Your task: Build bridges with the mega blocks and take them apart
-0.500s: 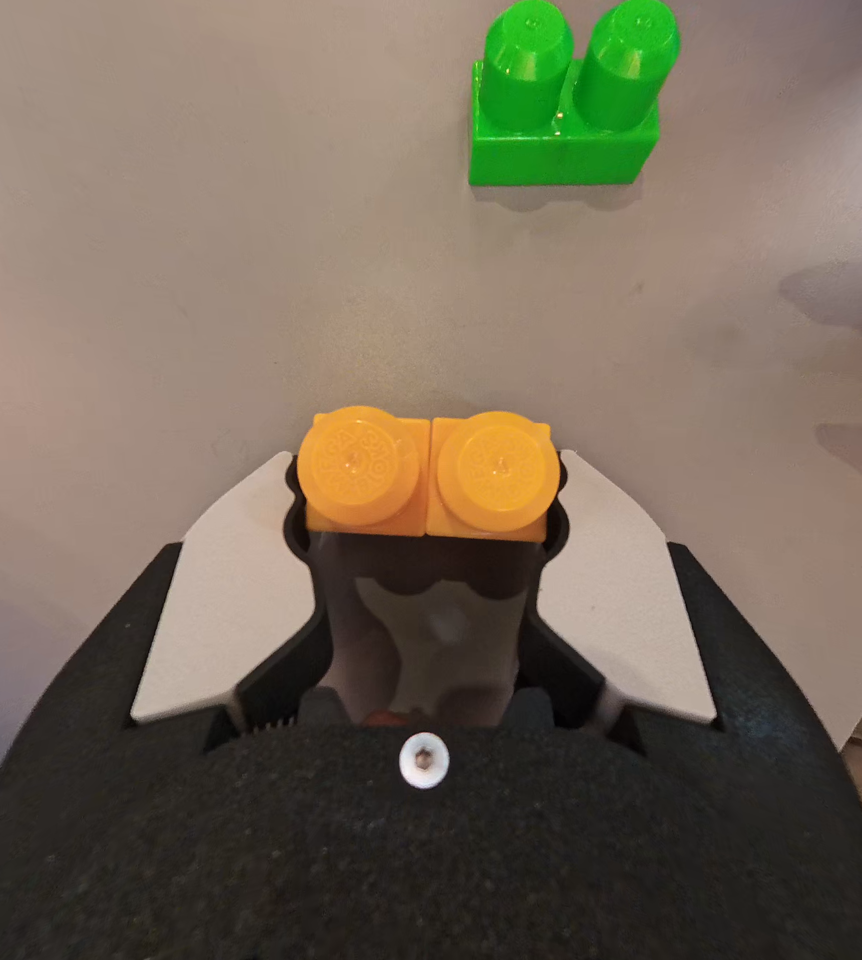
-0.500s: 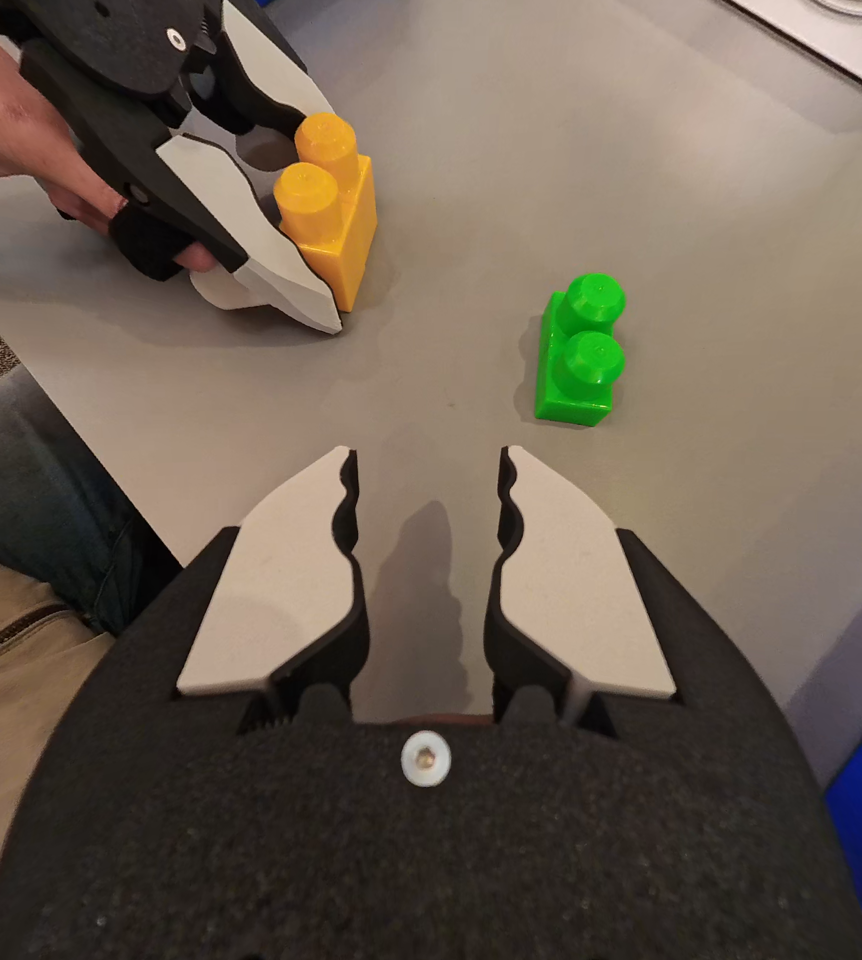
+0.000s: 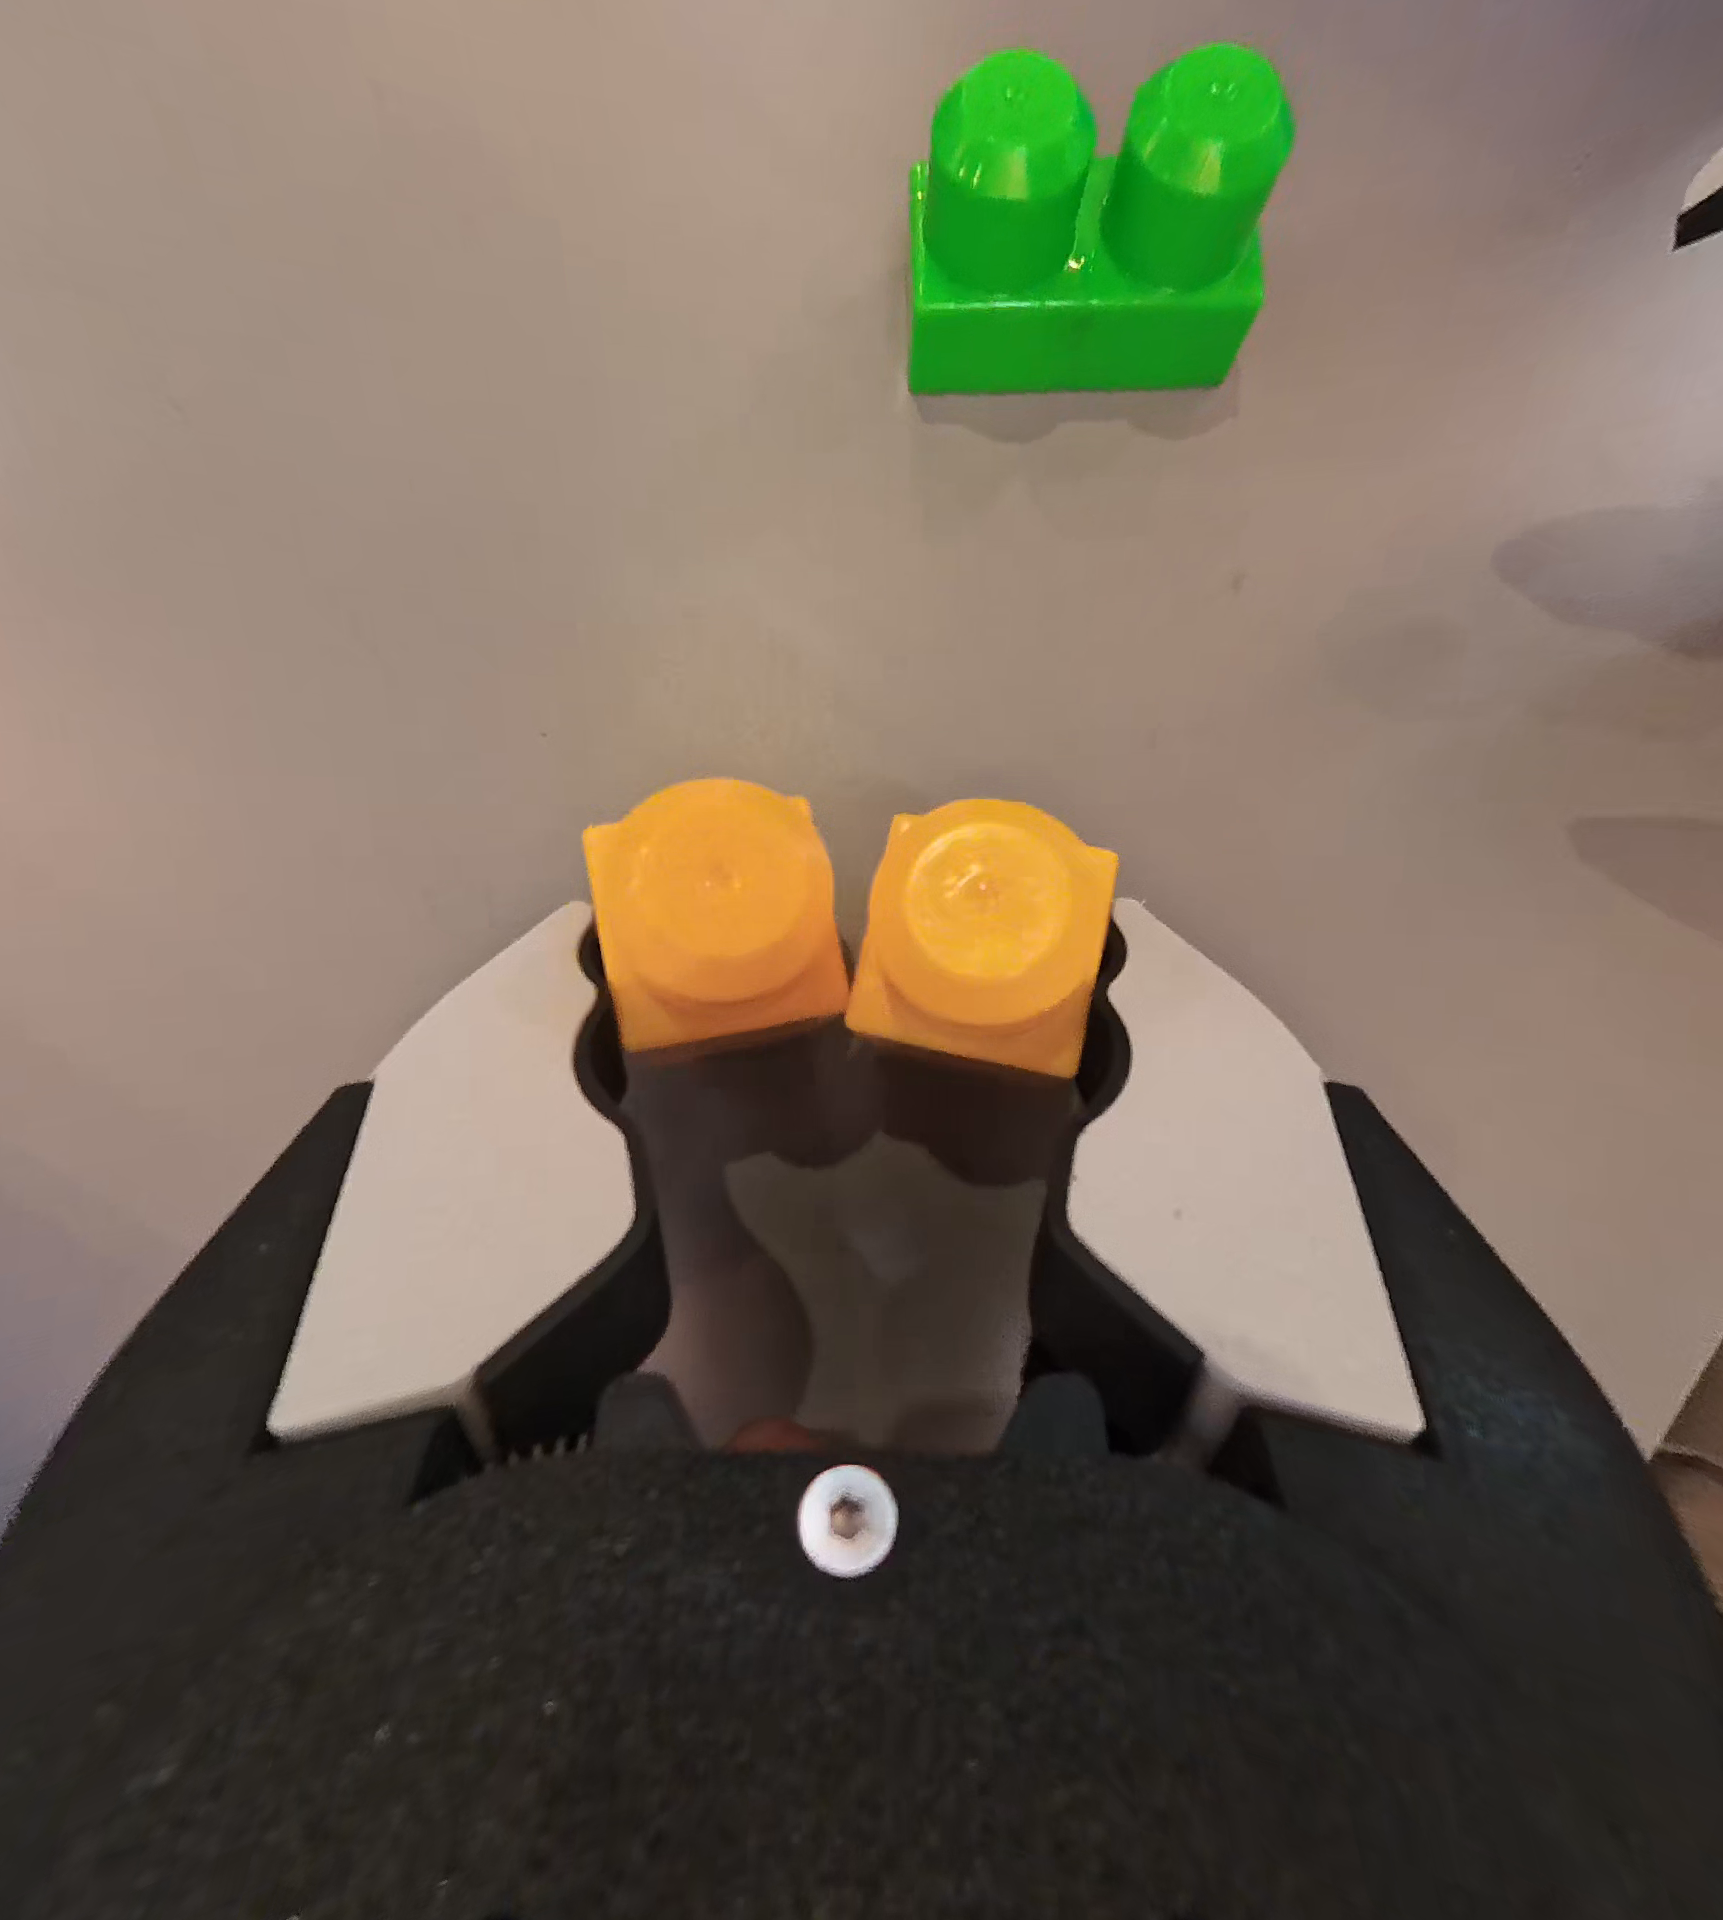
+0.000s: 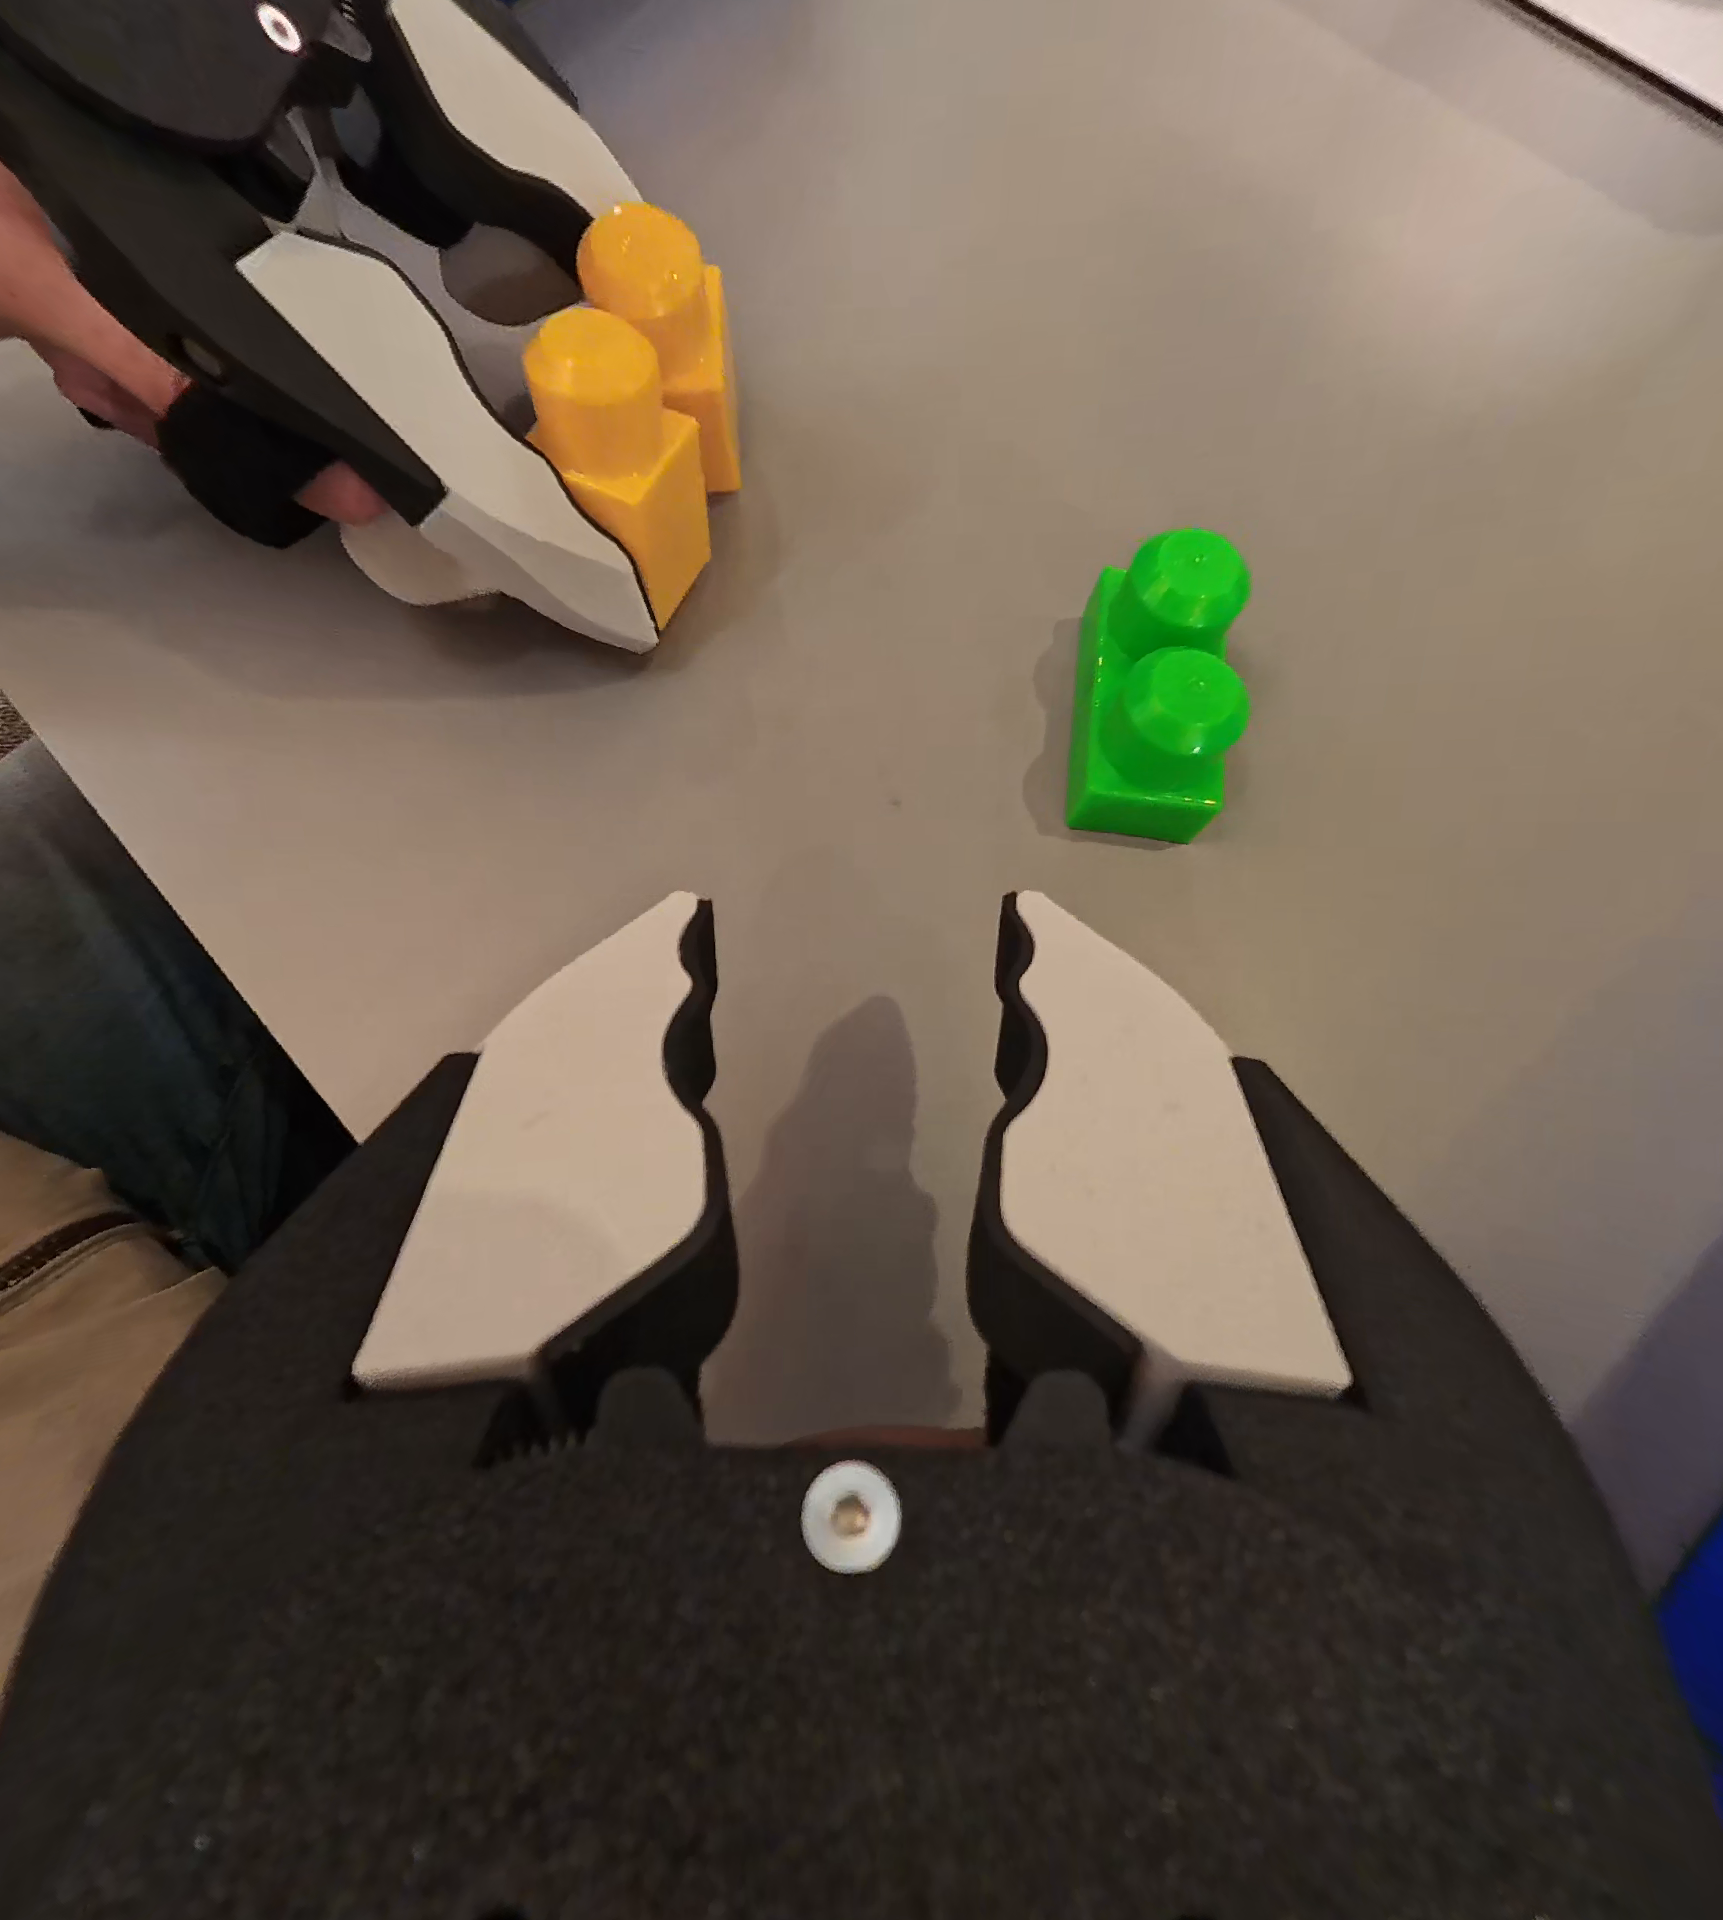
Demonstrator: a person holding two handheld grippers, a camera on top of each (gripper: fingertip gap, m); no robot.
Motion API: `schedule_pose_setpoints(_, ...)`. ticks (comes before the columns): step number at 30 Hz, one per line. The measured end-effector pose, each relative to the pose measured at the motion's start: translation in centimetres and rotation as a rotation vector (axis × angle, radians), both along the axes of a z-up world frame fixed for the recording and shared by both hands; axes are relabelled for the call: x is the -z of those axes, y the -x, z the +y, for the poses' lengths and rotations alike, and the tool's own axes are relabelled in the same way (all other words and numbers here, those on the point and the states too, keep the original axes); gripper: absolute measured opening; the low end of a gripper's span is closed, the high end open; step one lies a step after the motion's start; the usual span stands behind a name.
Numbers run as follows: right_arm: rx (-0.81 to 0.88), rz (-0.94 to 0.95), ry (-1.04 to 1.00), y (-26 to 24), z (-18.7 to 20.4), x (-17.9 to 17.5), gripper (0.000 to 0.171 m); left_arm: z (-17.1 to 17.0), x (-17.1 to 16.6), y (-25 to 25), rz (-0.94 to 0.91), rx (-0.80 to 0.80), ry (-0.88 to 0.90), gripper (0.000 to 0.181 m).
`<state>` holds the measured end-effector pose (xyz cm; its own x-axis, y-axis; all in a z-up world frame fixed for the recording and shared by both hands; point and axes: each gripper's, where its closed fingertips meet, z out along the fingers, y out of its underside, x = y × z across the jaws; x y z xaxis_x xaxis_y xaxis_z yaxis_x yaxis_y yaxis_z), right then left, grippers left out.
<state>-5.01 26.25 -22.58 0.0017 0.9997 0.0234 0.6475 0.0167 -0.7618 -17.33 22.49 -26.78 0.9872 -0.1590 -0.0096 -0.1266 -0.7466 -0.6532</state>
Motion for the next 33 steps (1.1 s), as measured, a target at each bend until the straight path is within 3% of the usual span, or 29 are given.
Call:
schedule_pose_setpoints(11,0.001,0.005,-0.001,-0.1,0.0,-0.2,0.052,-0.7,0.4,-0.3,-0.018,-0.021,0.003,0.085)
schedule_pose_setpoints(24,0.001,0.008,-0.003,-0.2,0.0,-0.5,0.051,0.8,0.5,-0.2,0.008,-0.111,-0.01,0.093)
schedule_pose_setpoints(33,0.0,0.009,-0.006,-0.2,0.0,-0.5,0.051,1.9,-0.1,-0.2,0.014,-0.069,-0.016,0.088)
